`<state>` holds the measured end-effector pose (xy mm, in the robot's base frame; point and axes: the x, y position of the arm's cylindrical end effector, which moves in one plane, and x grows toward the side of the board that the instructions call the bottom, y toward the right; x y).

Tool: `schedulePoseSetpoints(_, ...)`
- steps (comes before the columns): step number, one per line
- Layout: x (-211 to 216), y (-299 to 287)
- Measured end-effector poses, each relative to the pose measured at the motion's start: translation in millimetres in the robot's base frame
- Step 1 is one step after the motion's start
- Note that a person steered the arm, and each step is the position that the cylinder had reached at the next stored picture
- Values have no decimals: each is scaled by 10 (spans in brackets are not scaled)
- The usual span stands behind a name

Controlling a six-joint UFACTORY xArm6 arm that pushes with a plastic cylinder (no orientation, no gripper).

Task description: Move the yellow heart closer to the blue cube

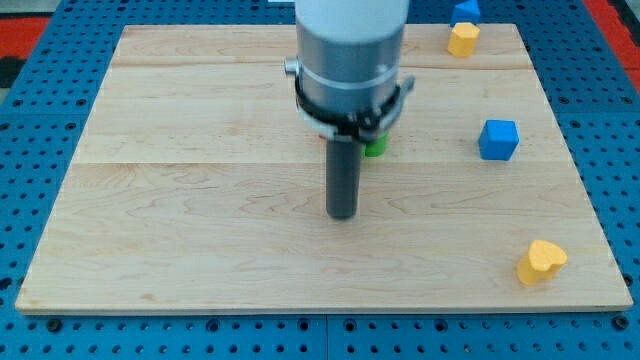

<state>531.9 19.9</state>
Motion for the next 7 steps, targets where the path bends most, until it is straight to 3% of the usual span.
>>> schedulePoseSetpoints(2, 865, 401)
schedulePoseSetpoints(7, 853, 2111)
